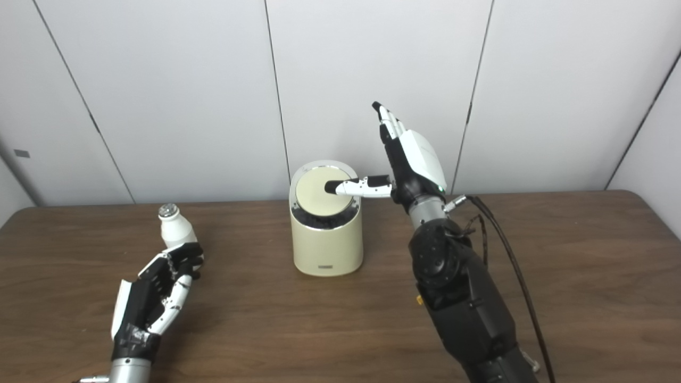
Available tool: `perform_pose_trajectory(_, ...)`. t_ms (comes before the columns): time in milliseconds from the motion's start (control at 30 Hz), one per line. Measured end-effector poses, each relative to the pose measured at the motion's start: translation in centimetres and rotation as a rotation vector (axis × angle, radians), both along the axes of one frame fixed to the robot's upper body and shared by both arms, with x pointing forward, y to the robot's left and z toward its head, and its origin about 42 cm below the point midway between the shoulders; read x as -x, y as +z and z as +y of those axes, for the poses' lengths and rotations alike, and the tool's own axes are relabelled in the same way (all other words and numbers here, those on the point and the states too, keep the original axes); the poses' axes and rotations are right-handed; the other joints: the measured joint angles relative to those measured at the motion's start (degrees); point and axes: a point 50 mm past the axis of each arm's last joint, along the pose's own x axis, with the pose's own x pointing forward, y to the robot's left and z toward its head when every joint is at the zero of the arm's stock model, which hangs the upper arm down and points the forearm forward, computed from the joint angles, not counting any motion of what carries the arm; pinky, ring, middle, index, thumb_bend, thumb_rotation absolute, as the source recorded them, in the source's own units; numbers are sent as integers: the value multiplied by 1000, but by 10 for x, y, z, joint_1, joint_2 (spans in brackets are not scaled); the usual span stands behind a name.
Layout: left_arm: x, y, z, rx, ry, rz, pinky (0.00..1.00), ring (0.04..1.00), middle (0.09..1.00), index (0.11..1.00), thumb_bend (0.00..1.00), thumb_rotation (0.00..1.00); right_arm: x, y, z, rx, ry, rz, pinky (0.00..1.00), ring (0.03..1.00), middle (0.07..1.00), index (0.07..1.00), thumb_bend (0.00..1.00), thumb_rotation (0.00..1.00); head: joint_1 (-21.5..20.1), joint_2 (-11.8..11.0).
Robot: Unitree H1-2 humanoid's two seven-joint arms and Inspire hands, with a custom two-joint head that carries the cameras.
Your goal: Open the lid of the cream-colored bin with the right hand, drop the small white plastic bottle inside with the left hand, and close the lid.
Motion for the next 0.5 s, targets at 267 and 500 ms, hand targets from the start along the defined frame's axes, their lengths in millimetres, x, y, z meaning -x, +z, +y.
perform_pose_trajectory(267, 0, 0, -1, -4, -1, 1, 651, 728, 742, 728, 235, 455, -6, -7, 0, 25, -27, 6, 1000, 1000, 1000, 1000, 1000, 374, 0, 1)
perform_pose_trajectory(500, 0, 0, -2, -9, -3, 0, 648, 728, 743, 730, 235, 463, -10, -6, 5, 39, -31, -9, 1000, 1000, 1000, 1000, 1000, 348, 0, 1)
